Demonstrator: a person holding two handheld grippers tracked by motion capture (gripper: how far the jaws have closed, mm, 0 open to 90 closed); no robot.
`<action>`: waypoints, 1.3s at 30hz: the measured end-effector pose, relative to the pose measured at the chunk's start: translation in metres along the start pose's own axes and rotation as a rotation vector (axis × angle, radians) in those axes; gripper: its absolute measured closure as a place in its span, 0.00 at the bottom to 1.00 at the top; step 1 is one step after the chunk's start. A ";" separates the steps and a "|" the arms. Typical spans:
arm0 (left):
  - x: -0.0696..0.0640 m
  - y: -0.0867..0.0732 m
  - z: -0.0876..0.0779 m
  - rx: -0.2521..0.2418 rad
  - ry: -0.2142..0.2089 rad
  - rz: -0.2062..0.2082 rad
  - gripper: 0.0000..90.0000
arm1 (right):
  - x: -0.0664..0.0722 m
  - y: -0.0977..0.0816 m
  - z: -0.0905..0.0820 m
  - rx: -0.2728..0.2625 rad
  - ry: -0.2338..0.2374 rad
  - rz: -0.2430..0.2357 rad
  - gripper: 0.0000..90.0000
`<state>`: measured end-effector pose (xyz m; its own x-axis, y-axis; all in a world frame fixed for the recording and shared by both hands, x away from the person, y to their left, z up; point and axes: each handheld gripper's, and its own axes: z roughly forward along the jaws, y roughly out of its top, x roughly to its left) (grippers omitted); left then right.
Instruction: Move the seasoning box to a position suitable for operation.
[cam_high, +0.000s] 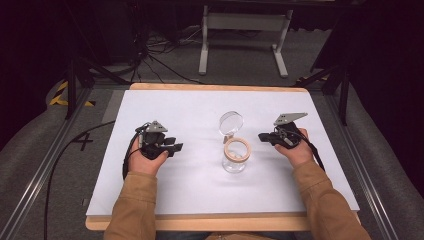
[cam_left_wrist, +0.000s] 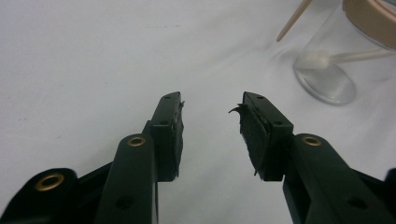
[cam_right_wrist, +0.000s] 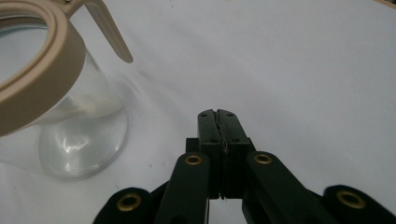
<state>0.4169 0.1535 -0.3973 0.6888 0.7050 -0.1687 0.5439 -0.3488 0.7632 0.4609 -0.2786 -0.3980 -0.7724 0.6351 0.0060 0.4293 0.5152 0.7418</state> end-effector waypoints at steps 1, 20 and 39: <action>-0.001 0.001 -0.001 -0.001 -0.005 0.005 0.65 | 0.000 0.000 0.000 -0.002 0.004 0.003 1.00; -0.025 0.013 -0.012 -0.054 -0.075 0.092 0.61 | 0.013 0.002 0.016 -0.010 0.134 -0.112 1.00; -0.028 0.012 -0.011 -0.044 -0.080 0.088 0.62 | 0.023 0.006 0.025 -0.039 0.197 -0.160 1.00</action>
<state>0.3988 0.1367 -0.3767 0.7698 0.6210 -0.1477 0.4597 -0.3788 0.8033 0.4575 -0.2459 -0.4103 -0.9069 0.4210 0.0142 0.2791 0.5752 0.7689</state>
